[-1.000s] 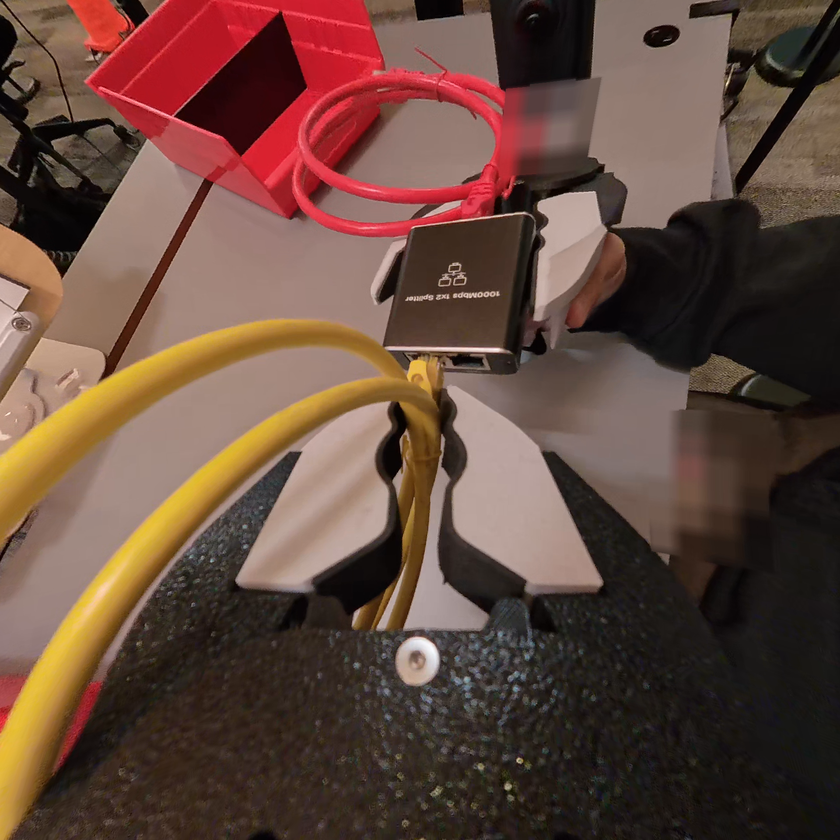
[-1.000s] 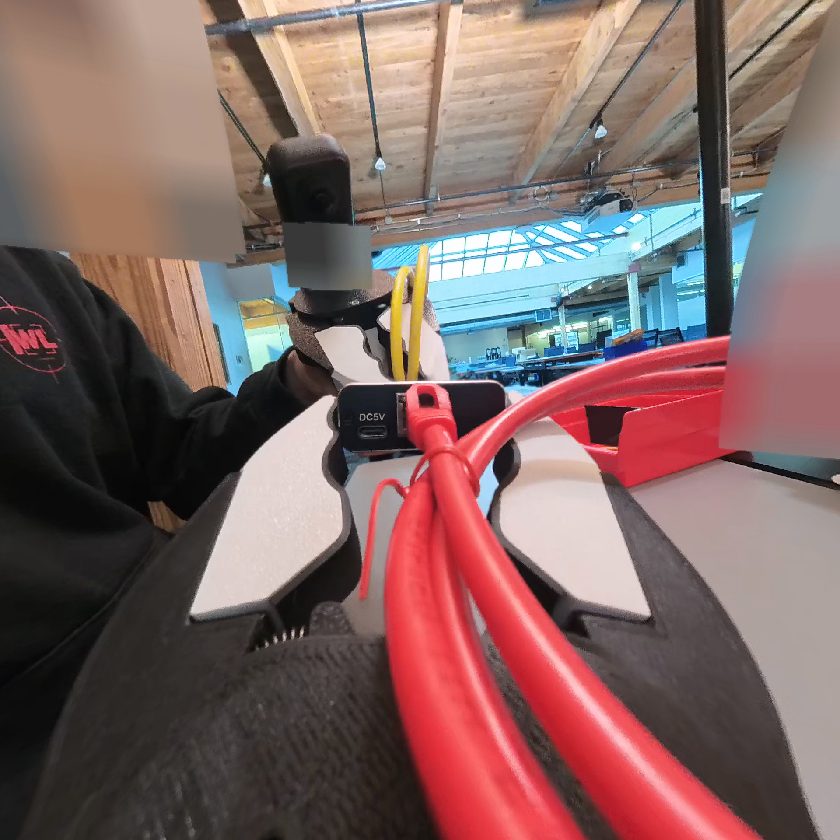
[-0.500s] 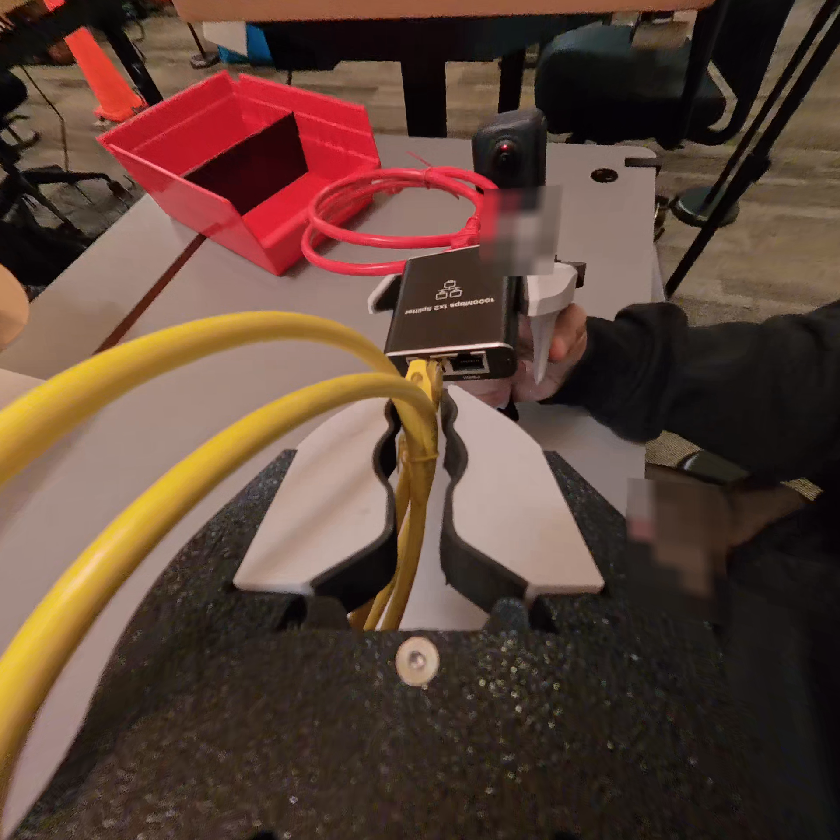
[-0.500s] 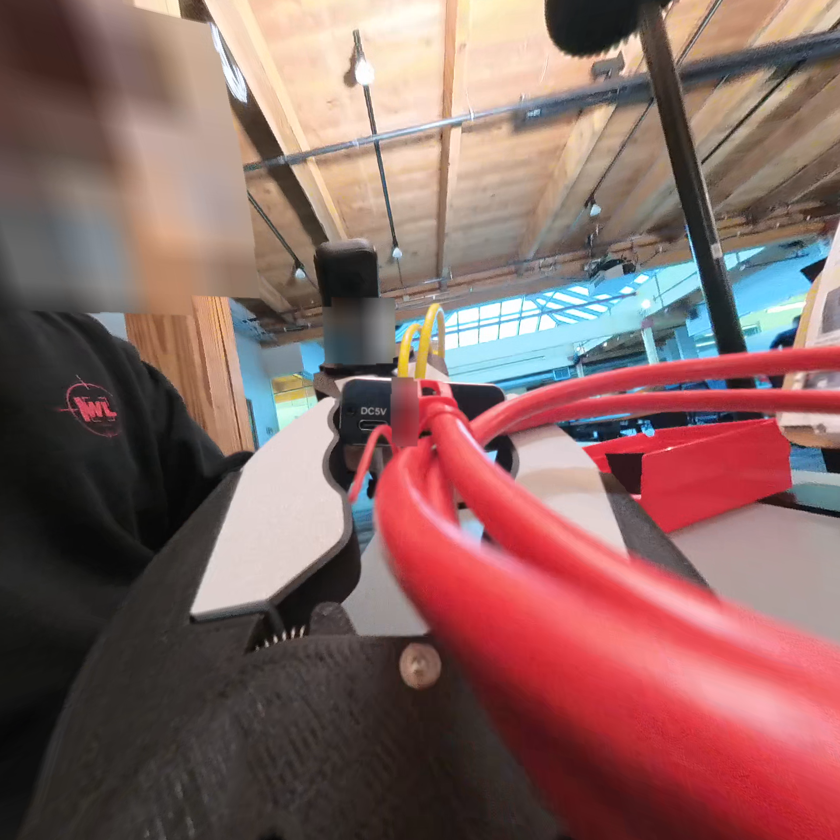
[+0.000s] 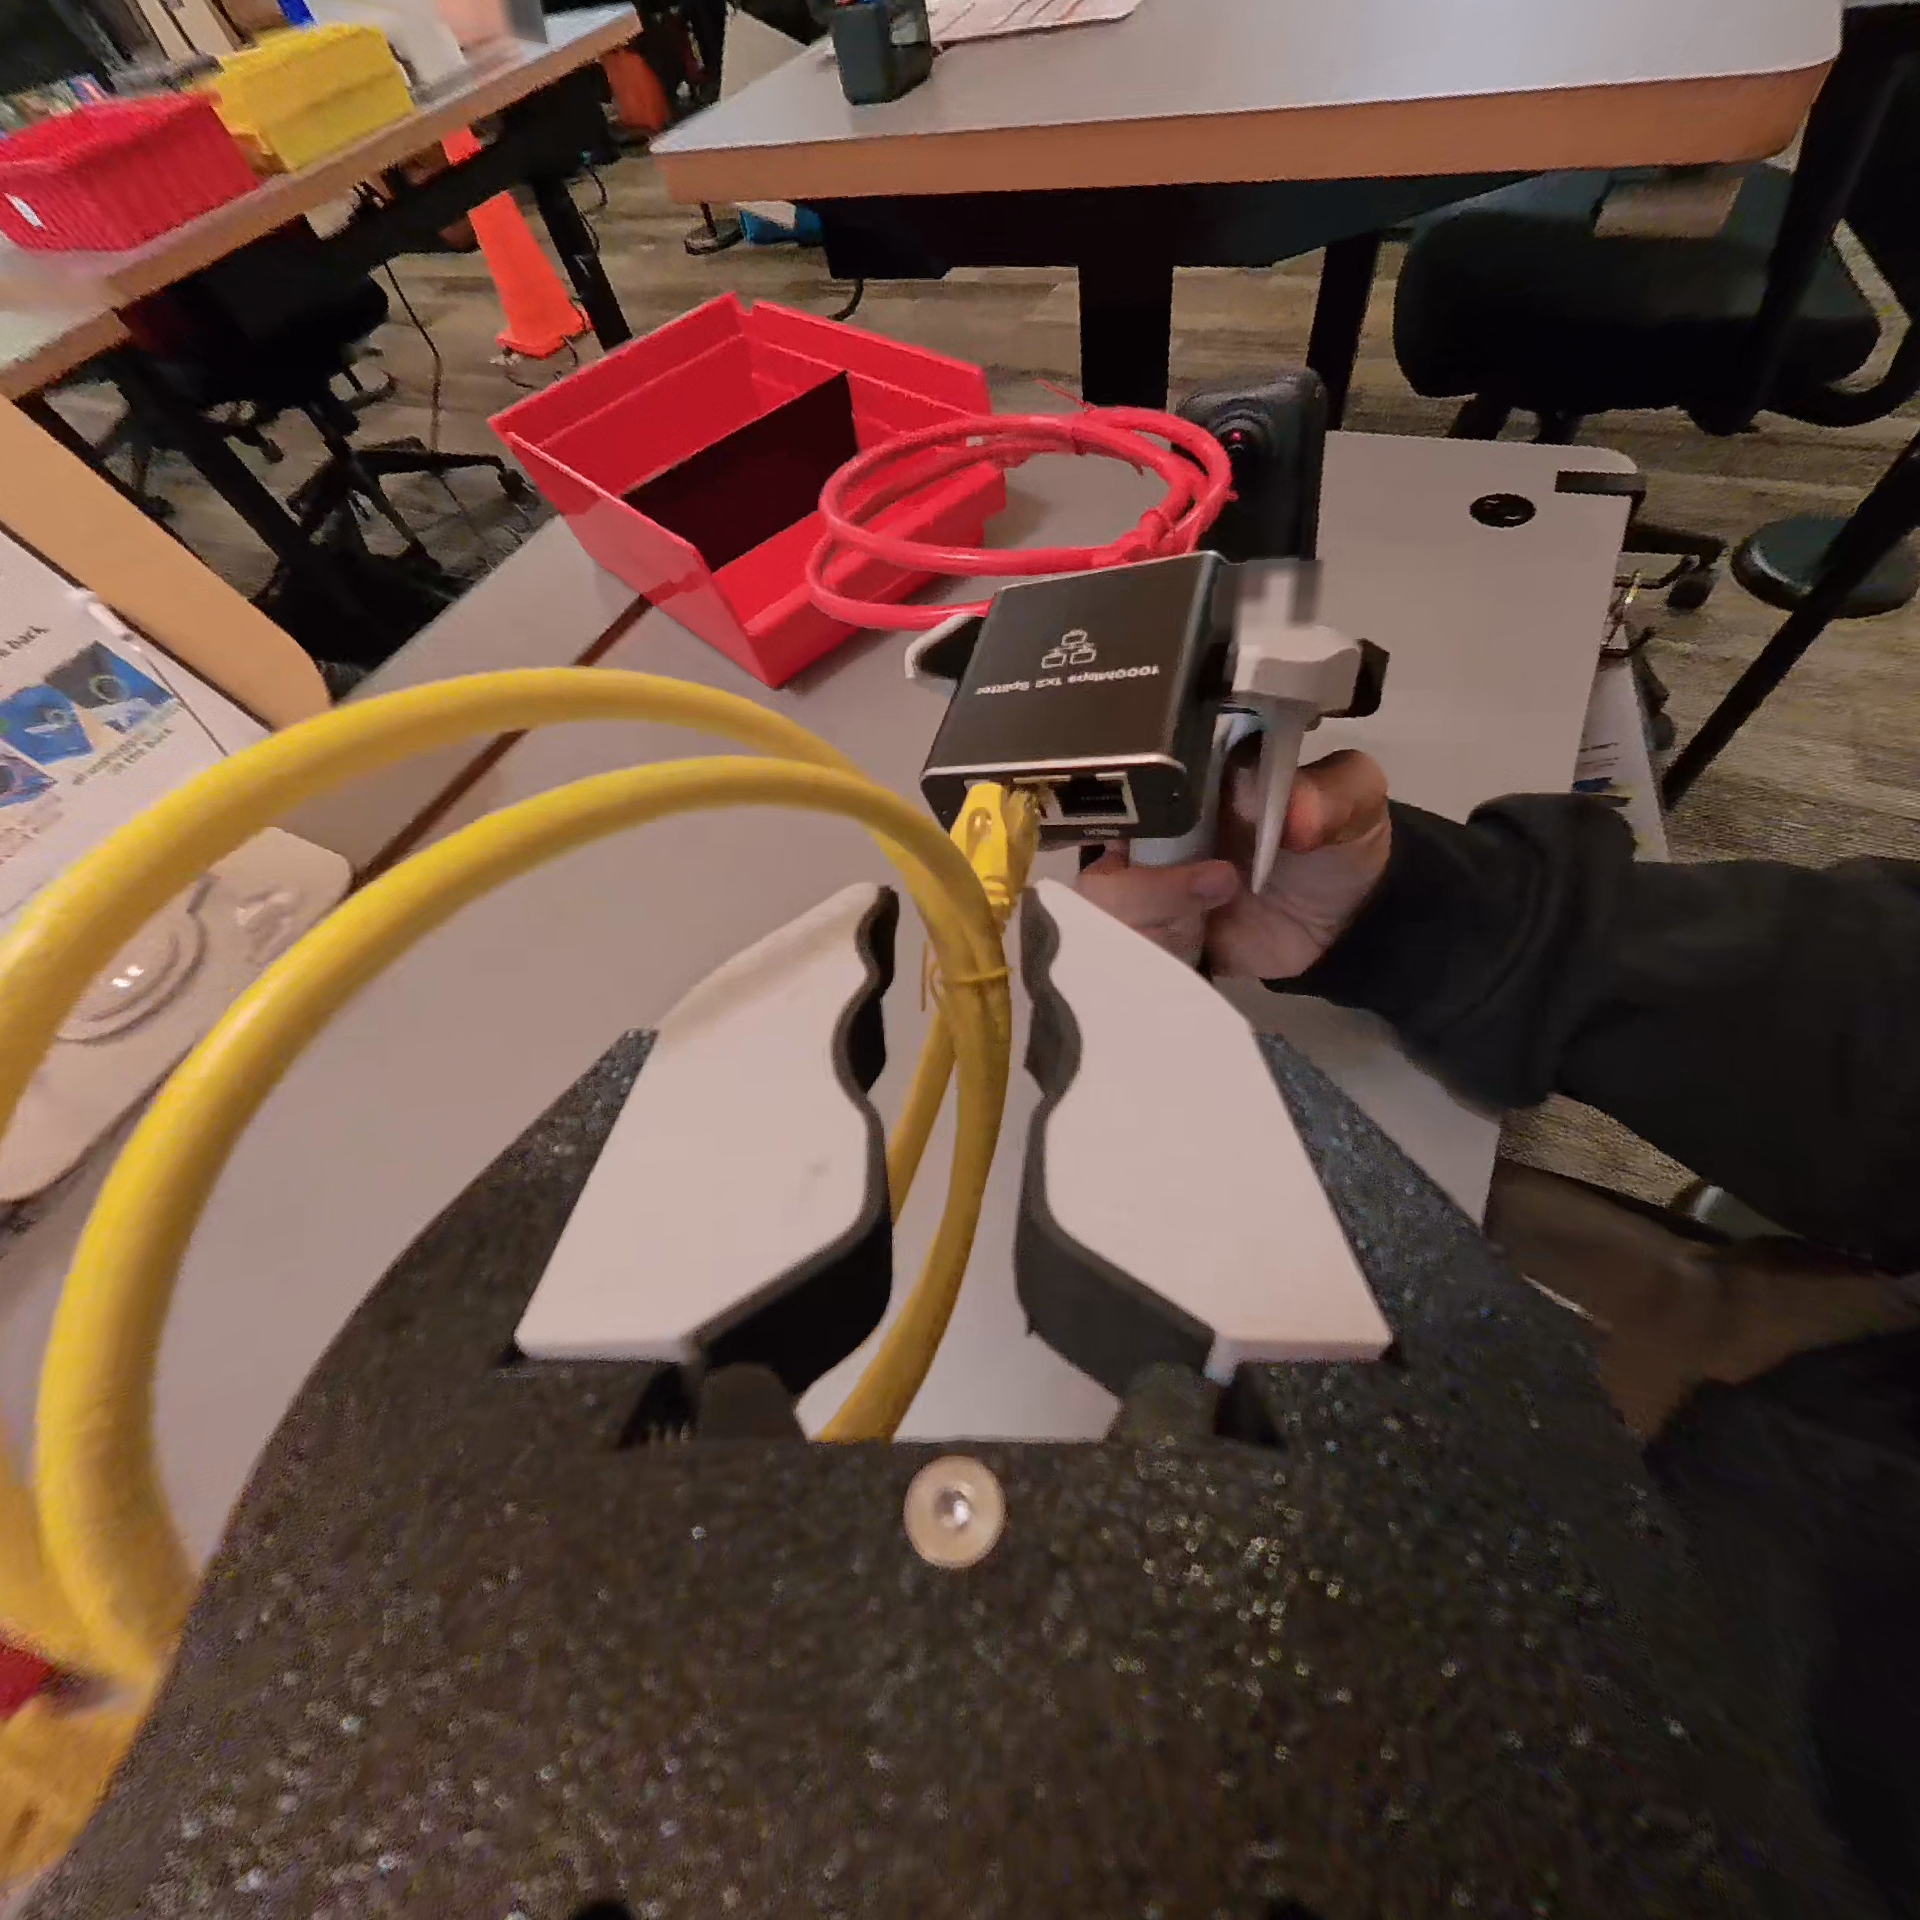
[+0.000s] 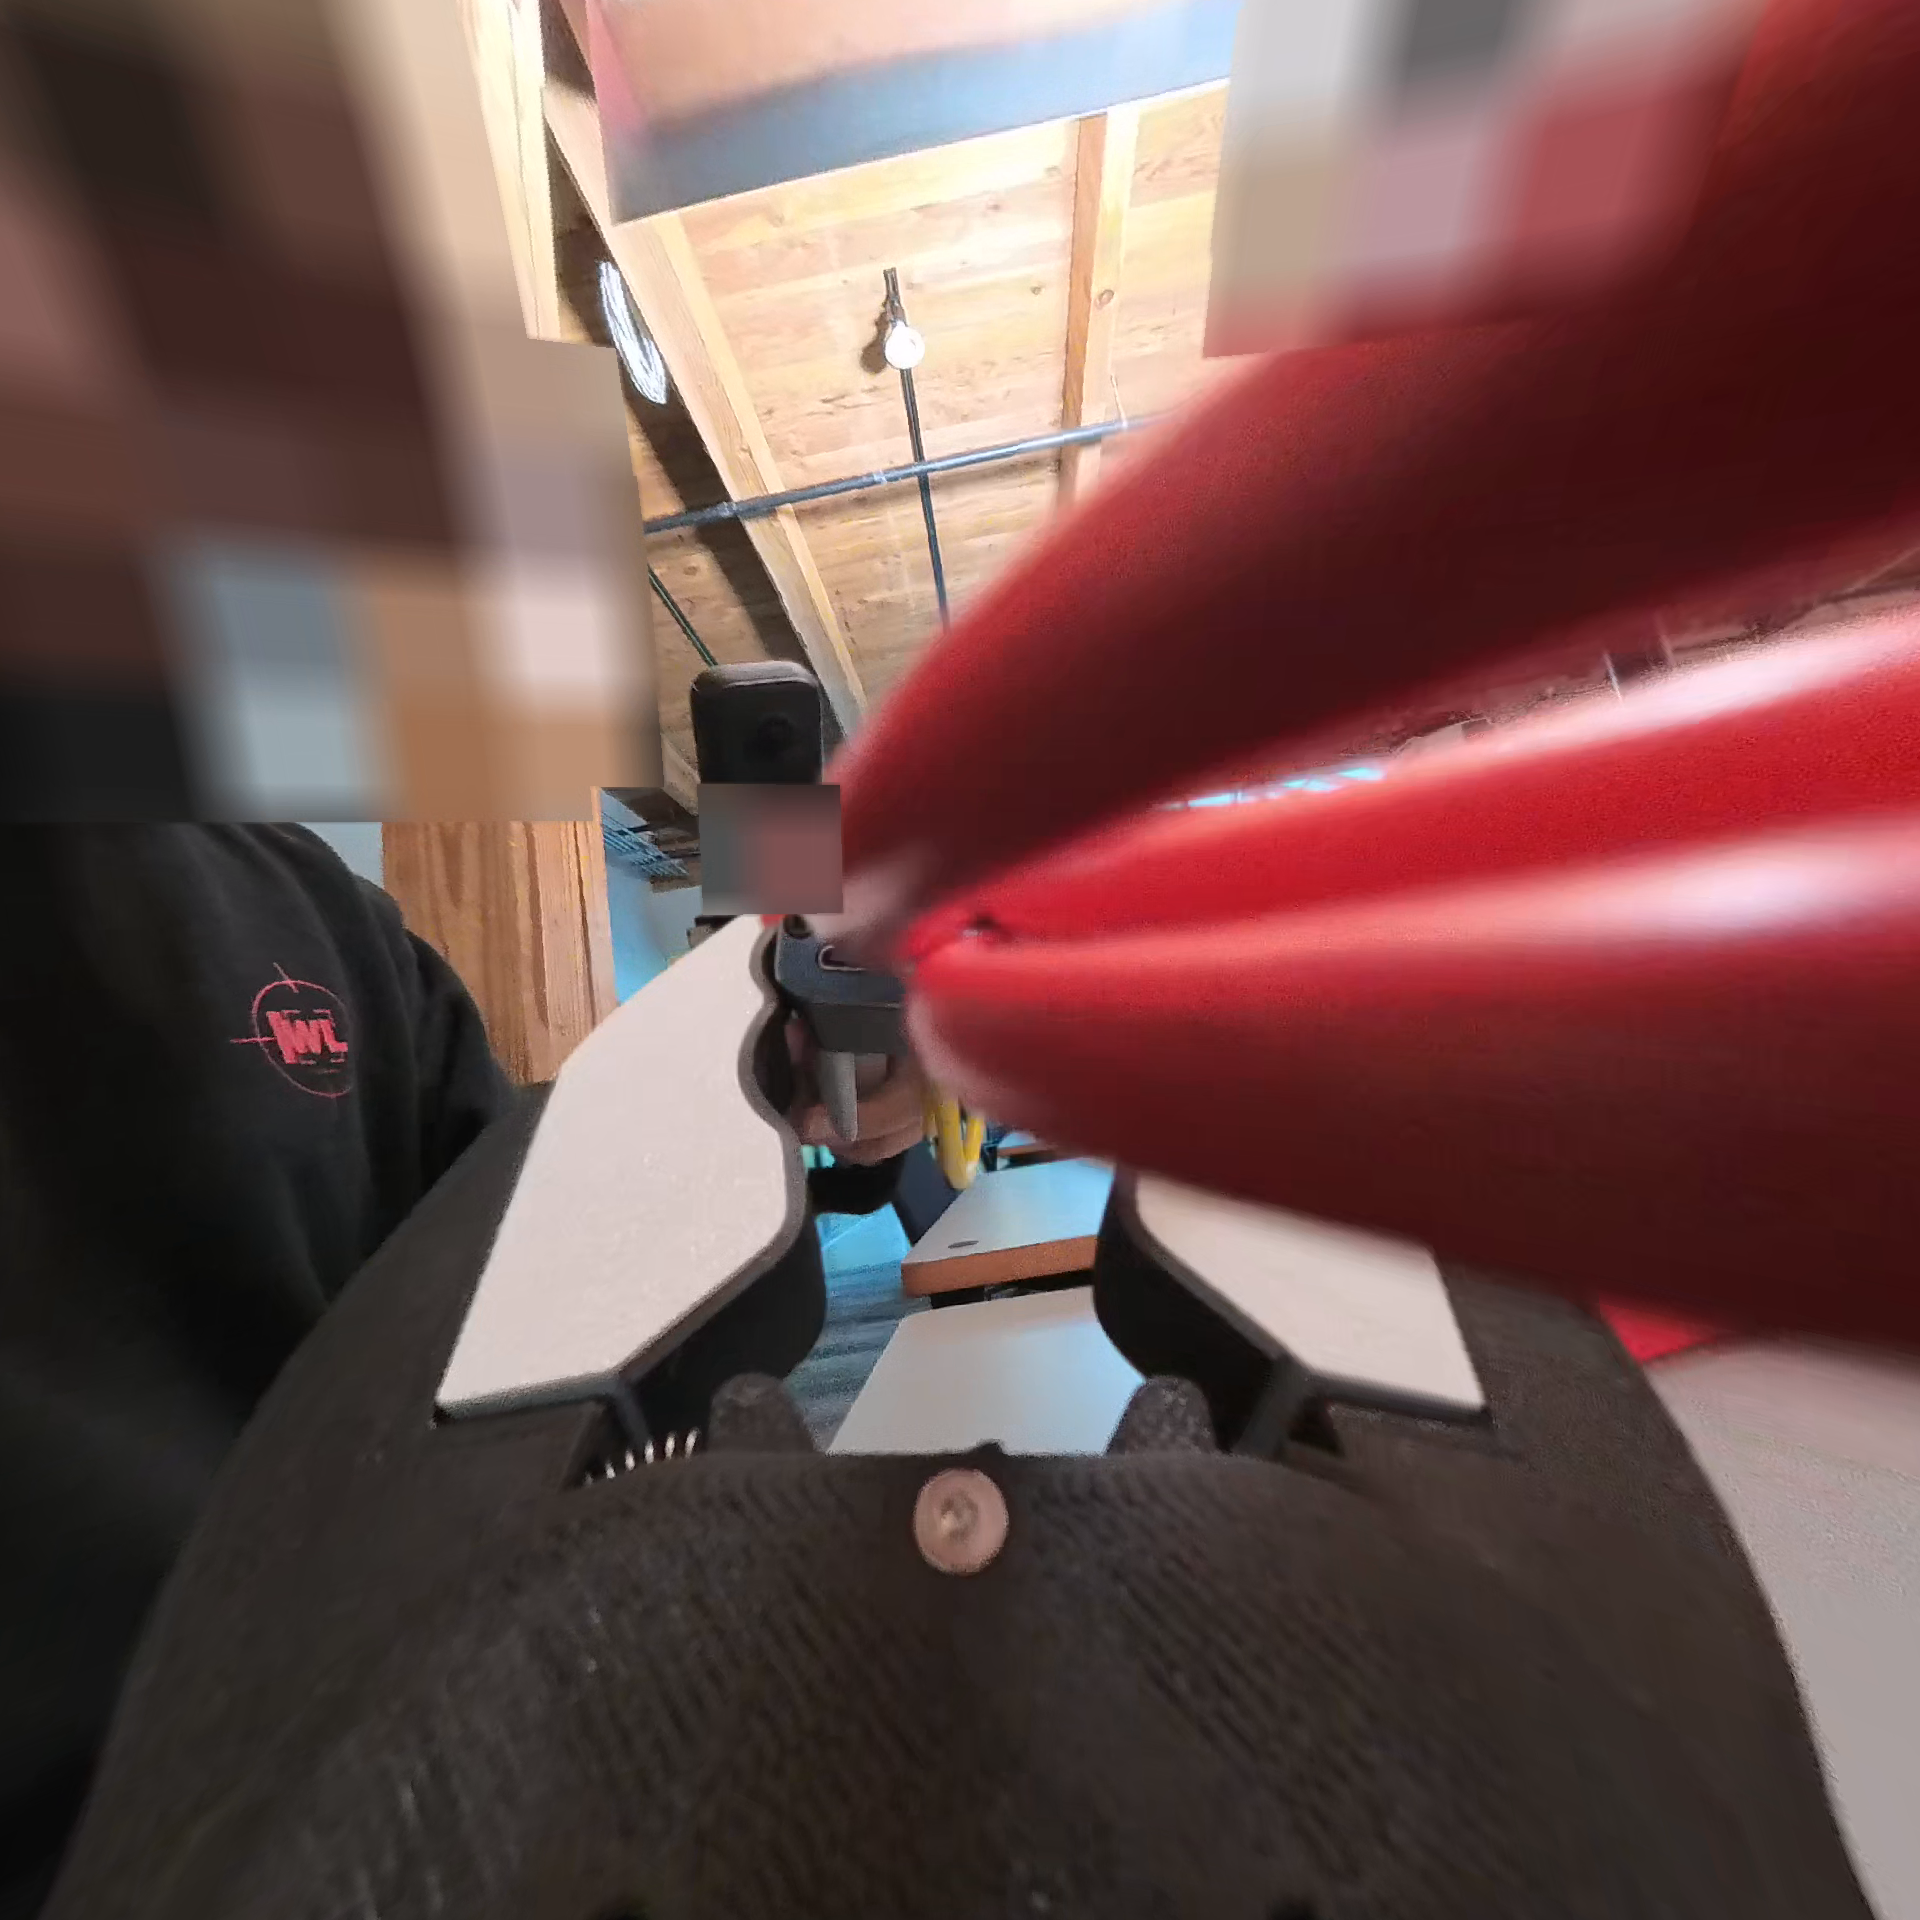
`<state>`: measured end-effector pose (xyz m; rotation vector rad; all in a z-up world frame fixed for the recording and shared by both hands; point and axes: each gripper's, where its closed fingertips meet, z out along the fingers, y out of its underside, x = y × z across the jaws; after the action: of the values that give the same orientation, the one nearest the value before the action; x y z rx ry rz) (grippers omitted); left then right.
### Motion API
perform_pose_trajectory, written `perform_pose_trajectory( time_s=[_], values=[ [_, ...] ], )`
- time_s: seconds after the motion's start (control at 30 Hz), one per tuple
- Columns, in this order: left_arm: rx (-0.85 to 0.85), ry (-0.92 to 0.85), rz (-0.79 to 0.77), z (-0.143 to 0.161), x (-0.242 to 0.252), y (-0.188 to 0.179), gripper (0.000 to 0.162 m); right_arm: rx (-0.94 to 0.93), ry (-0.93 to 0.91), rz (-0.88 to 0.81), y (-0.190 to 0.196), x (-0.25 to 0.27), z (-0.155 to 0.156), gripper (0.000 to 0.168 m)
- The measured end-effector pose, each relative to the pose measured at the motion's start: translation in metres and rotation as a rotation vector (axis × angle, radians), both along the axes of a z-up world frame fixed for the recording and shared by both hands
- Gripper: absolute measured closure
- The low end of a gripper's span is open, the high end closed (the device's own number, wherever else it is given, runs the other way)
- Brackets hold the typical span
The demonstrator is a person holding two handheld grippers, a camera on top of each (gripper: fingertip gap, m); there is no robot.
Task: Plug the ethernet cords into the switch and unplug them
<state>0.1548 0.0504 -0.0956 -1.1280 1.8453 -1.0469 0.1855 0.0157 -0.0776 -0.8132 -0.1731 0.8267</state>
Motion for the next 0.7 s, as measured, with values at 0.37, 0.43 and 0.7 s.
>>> perform_pose_trajectory(
  time_s=[0.37,0.43,0.7],
  values=[
    [-0.104,-0.02,-0.044,0.001,0.004,-0.013,0.144,0.053,0.042,0.052,-0.005,-0.003,0.011,0.104],
    [-0.091,-0.03,-0.04,0.001,0.005,-0.012,0.146,0.044,0.044,0.05,-0.004,-0.003,0.01,0.104],
    [0.027,0.031,-0.066,-0.005,0.001,-0.005,0.148,-0.11,-0.123,-0.033,0.004,-0.009,-0.002,0.103]
  ],
)
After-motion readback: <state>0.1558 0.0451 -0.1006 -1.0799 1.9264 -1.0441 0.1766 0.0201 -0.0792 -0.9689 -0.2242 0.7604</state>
